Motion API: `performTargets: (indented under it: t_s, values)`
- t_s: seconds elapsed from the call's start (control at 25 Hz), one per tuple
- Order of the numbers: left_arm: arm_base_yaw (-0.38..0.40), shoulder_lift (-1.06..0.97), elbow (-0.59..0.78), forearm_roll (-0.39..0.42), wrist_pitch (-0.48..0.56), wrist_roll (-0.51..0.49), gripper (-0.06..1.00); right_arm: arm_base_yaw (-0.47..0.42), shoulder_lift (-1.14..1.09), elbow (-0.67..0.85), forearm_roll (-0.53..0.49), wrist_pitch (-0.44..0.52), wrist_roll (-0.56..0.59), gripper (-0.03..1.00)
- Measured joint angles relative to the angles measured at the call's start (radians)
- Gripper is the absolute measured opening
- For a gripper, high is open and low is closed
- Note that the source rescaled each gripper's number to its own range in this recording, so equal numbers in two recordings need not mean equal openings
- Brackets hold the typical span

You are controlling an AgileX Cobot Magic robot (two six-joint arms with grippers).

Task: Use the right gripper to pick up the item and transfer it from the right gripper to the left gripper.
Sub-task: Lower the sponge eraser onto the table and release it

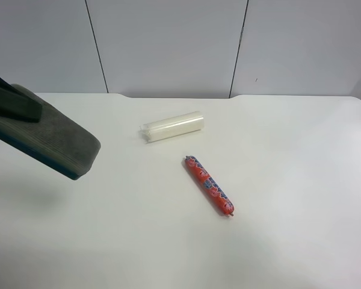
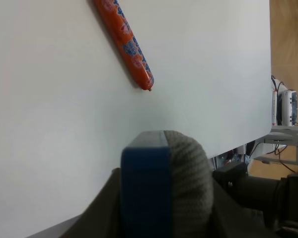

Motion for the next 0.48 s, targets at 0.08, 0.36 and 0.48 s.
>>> performTargets:
  t_s: [0.08,0.36,0.48]
  values:
    - [0.0,0.0,0.0,0.0,0.003,0.0,0.04,-0.01,0.0,0.0,0.0,0.0,0.0,0.99]
    - [0.0,0.0,0.0,0.0,0.003,0.0,0.04,-0.224,0.0,0.0,0.0,0.0,0.0,0.99]
    - [0.0,0.0,0.0,0.0,0.003,0.0,0.04,-0.342,-0.009,0.0,0.0,0.0,0.0,0.99]
